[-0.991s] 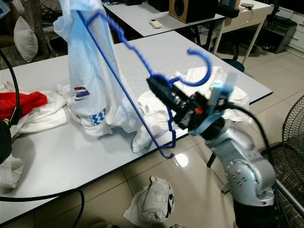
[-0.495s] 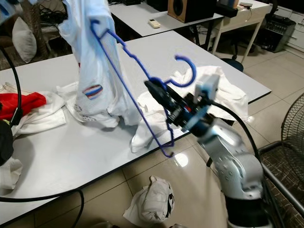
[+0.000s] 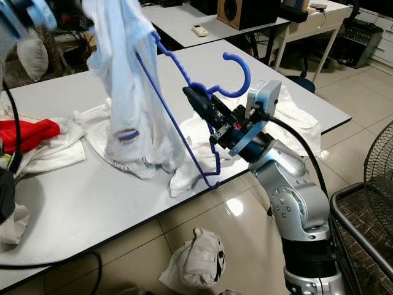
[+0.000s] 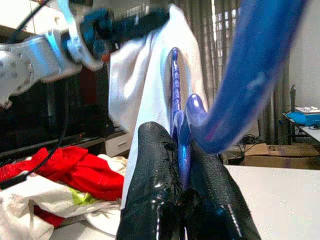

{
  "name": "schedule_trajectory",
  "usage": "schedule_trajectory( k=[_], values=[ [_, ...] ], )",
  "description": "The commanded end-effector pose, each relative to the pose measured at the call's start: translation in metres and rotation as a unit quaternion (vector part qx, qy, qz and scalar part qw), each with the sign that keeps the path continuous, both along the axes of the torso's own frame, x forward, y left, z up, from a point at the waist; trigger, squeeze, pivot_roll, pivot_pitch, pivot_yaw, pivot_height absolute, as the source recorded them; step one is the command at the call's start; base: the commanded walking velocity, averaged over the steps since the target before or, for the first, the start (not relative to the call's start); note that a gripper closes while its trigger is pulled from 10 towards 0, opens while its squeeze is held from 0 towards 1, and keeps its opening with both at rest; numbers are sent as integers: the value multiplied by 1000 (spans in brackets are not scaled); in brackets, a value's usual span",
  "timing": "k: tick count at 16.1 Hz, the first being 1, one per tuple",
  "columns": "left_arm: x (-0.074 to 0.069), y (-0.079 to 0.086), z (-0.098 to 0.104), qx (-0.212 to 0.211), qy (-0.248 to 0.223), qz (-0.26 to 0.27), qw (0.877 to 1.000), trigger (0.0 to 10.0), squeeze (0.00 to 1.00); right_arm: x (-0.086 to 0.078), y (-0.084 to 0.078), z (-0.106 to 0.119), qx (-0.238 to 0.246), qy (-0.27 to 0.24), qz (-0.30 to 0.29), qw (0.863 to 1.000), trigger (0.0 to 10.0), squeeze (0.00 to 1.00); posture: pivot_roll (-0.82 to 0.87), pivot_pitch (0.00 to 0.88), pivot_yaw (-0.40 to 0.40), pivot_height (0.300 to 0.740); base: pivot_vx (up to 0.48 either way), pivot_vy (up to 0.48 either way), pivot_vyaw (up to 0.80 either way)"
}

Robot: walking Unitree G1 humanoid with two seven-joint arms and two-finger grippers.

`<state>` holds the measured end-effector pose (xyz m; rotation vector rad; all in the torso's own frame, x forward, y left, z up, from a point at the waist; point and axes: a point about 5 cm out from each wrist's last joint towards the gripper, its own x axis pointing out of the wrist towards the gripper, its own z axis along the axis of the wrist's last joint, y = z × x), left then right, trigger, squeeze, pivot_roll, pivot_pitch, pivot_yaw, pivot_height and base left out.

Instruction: Hang hanger

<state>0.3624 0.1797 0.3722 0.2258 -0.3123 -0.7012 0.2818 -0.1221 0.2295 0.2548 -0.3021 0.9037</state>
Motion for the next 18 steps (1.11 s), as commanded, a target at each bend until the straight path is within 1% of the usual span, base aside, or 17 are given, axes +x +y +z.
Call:
schedule_trajectory(
  k=[1,2,3,4,5,6,7,8,10,11,13,14,16,17,18],
  values=[
    [-3,-4,-5,25,9,-14,1000,0,0,0,-1,7,6,-19,-16,1000,10000,0,-83,0,71,740,0,0,0],
    [-4,-4,-7,29,14,-18,999,0,0,0,-2,7,7,-19,-21,1000,10000,0,-83,0,71,740,0,0,0],
    [-8,-5,-14,30,32,-45,998,0,0,3,-2,-5,-59,-18,-36,997,10000,0,-92,0,78,740,0,0,0],
    [-12,-5,-16,22,43,-69,996,0,0,2,-1,-11,-81,-16,-27,996,10000,0,-92,0,76,740,0,0,0],
    [-17,-5,-20,27,51,-92,994,0,0,0,1,-11,-68,-12,-11,998,10000,0,-92,0,72,740,0,0,0],
    [-19,-4,-21,30,54,-99,993,0,0,-1,2,-11,-64,-11,-5,998,10000,0,-91,0,70,740,0,0,0],
    [-21,-3,-20,27,46,-100,994,0,0,-2,3,-12,-61,-8,4,998,10000,0,-90,0,64,740,0,0,0],
    [-22,-2,-16,15,42,-101,994,0,0,-1,3,-13,-65,-6,4,998,10000,0,-89,0,61,740,0,0,0],
    [-27,-1,-14,14,43,-115,992,0,0,2,3,-15,-70,-7,-1,998,10000,0,-89,0,58,740,0,0,0],
    [-32,-2,-9,-11,41,-138,990,0,0,2,4,-15,-73,-7,7,997,10000,0,-89,0,57,740,0,0,0],
    [-36,-4,-1,-46,36,-164,985,0,0,2,5,-19,-91,-6,13,996,10000,0,-89,0,57,740,0,0,0],
    [-38,-4,2,-57,34,-172,983,0,0,2,5,-20,-91,-5,11,996,10000,0,-87,0,57,740,0,0,0],
    [-39,-4,3,-49,37,-174,983,0,0,2,6,-19,-86,-7,12,996,10000,0,-85,0,60,740,0,0,0],
    [-40,-5,1,-43,42,-177,982,0,0,1,7,-17,-76,-11,15,997,10000,0,-85,0,60,740,0,0,0],
    [-40,-7,-3,-26,55,-178,982,0,0,-1,9,-11,-56,-20,24,998,10000,0,-85,0,60,740,0,0,0]
  ],
)
